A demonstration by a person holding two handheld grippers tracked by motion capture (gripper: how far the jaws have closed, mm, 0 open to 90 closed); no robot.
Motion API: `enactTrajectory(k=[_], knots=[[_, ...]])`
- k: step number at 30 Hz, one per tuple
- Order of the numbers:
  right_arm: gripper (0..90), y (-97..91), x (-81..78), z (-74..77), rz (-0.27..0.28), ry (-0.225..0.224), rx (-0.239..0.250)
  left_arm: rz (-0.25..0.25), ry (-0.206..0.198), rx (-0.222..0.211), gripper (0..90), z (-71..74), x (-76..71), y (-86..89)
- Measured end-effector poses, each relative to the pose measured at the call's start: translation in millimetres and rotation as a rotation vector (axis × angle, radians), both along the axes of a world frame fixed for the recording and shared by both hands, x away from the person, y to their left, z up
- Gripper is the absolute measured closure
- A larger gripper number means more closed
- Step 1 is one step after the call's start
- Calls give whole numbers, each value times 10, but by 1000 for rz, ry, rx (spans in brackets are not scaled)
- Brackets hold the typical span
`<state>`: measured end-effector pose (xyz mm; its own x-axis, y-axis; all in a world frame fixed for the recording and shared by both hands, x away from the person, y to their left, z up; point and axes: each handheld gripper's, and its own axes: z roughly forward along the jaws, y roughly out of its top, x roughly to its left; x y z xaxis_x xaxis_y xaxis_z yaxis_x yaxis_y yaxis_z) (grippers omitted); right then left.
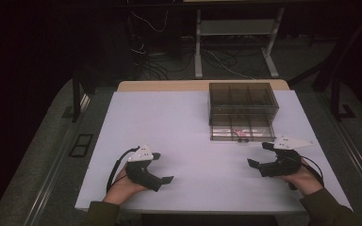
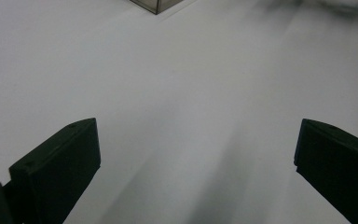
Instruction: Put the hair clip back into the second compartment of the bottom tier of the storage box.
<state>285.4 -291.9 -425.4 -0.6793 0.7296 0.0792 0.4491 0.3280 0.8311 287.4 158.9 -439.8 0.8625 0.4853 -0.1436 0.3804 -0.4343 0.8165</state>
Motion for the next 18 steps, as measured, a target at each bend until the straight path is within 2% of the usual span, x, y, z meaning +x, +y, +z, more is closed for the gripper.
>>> enactTrajectory(k=[10,18], knots=[[106,-59,-139,-79,0,-2,7,0,0,-2,0,2,-4,-4],[106,-94,-183,-106,4,-5,24,-3,-1,2,0,1,-6,-8]])
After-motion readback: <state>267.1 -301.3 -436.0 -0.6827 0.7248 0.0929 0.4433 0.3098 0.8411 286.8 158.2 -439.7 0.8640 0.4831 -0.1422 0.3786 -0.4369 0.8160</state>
